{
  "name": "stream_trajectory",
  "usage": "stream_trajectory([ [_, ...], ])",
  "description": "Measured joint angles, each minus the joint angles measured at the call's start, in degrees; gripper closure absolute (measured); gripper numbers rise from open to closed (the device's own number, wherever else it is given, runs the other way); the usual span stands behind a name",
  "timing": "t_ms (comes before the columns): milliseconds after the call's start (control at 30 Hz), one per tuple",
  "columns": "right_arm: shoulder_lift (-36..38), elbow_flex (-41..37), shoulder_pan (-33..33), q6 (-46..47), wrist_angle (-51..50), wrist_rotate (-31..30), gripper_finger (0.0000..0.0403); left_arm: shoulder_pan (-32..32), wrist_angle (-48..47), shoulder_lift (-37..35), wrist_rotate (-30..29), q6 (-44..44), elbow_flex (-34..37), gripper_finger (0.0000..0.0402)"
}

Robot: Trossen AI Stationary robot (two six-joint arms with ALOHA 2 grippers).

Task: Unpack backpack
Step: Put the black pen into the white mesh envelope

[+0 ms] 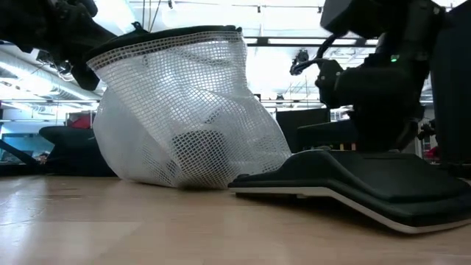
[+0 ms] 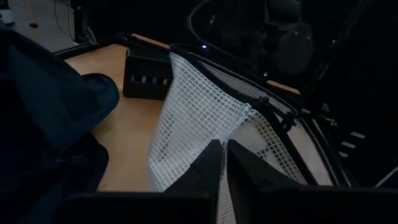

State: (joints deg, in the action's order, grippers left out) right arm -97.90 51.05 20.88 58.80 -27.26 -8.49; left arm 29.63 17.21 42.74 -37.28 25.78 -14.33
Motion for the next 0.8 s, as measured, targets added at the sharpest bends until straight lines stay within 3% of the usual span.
stream_trajectory([
  [467,2.90,-0.33,11.16,11.43,-0.90,9.98,0.0326,-0.02,0.20,0.00,0.00,0.00,0.00,0.0401],
  [800,3.20,0.27,12.88,12.65,-3.09,11.95,0.0335,-0.02,0.11,0.00,0.00,0.00,0.00,0.0401],
])
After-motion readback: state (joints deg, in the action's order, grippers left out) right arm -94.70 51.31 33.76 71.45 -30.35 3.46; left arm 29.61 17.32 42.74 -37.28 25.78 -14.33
